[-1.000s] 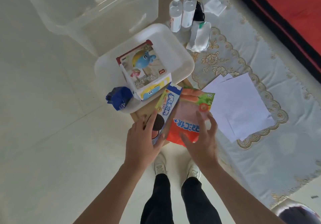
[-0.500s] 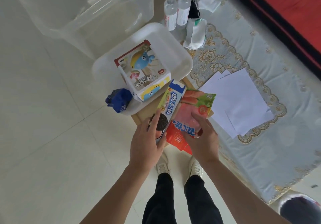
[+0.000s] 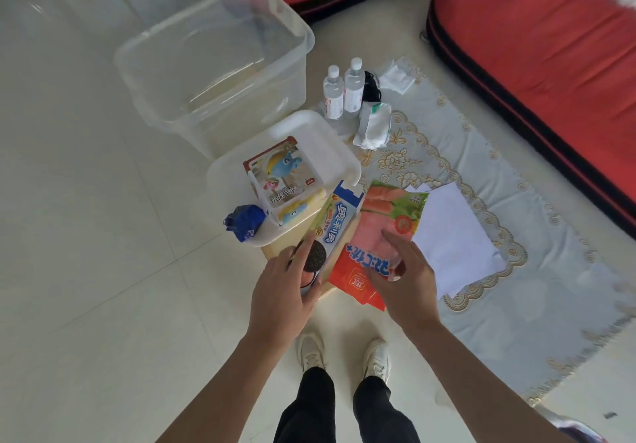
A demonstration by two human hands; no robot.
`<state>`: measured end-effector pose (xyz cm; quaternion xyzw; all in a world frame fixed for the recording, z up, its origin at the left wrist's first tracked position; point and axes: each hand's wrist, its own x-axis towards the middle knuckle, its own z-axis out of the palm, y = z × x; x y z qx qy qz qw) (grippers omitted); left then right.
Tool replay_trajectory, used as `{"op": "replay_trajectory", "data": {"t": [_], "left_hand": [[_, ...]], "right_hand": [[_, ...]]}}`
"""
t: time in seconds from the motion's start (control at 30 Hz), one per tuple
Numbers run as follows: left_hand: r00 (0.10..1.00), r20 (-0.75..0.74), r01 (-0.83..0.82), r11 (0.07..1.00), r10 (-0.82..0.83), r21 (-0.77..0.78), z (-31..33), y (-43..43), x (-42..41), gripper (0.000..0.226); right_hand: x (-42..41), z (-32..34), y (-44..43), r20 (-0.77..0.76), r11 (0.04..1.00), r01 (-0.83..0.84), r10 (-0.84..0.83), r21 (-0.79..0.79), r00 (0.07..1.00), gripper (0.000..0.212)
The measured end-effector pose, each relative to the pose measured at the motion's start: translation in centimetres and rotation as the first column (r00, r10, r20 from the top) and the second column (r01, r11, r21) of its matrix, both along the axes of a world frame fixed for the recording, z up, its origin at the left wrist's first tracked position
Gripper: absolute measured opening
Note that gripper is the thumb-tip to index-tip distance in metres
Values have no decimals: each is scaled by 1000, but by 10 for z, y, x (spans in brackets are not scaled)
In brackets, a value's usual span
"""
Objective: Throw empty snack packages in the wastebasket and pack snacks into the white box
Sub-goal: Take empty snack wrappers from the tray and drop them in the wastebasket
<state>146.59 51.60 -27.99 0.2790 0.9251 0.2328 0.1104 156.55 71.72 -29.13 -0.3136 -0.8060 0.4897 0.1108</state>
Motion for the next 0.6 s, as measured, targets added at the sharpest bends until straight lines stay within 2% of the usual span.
{"op": "replay_trajectory", "data": {"t": [0.13,0.3,0.47,0.6], "left_hand": [[998,-60,-4,1000,4,16,44,10,9,80],[992,-102,-57,991,69,117,98,26,28,76],[990,-140,-2,986,26,166,134,46,47,76],[988,-140,102,967,-71,232,156,63,52,77]], "right_hand": [[14,45,22,-43,999,-23,24,27,999,68],[43,103,54,-153,998,-39,45,40,987,68],[83,156,77,-170,991,79,-60,108,984,69],[117,185,76,-195,974,172,-143,145,970,71]]}}
